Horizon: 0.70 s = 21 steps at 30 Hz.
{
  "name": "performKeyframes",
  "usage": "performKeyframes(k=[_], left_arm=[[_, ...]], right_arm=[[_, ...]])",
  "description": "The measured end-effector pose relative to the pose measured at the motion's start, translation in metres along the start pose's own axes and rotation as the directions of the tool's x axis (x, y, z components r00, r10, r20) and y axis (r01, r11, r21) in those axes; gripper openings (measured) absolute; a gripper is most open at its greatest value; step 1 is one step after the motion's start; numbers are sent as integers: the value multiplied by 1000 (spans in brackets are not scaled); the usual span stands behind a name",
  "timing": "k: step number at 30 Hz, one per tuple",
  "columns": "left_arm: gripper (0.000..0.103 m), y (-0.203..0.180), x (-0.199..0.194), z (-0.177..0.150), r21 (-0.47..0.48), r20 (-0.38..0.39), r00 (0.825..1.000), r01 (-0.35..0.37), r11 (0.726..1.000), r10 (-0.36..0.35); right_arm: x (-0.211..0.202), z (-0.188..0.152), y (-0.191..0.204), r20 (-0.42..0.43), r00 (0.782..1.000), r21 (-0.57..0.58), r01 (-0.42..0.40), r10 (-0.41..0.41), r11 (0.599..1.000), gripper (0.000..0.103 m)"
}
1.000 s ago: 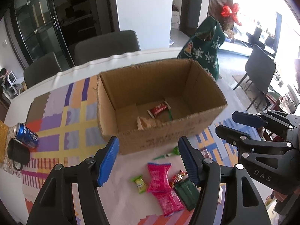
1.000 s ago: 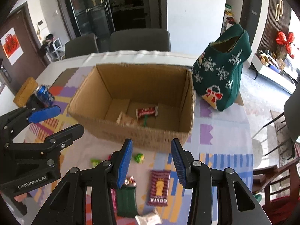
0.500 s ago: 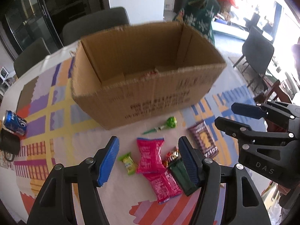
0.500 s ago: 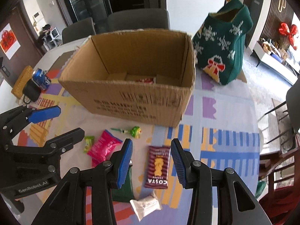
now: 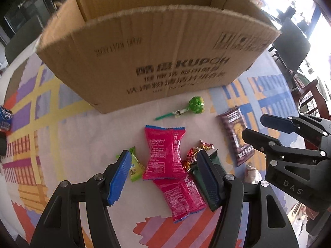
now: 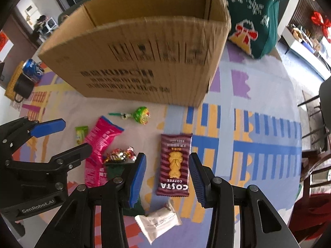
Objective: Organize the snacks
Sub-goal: 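Grasp the pink packet with left tool while right tool grasps Costa biscuit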
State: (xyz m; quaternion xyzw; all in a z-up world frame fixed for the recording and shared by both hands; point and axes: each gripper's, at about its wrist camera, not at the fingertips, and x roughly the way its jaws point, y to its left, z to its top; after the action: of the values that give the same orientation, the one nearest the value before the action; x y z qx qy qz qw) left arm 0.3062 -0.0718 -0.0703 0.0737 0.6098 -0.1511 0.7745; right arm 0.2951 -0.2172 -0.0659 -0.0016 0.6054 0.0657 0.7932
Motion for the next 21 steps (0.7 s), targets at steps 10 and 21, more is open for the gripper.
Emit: performKeyframes(k=[10,21], left_arm=[[64,4,26,6,-28,-56,998,-3,1000,1],[57,6,45,9,-46,-94,996,1,999,-6]], right_arm=[[31,-2,-9,-82,997,48,6,-2,999,43],[46,3,-12,-105,994,61,22,-16,998,43]])
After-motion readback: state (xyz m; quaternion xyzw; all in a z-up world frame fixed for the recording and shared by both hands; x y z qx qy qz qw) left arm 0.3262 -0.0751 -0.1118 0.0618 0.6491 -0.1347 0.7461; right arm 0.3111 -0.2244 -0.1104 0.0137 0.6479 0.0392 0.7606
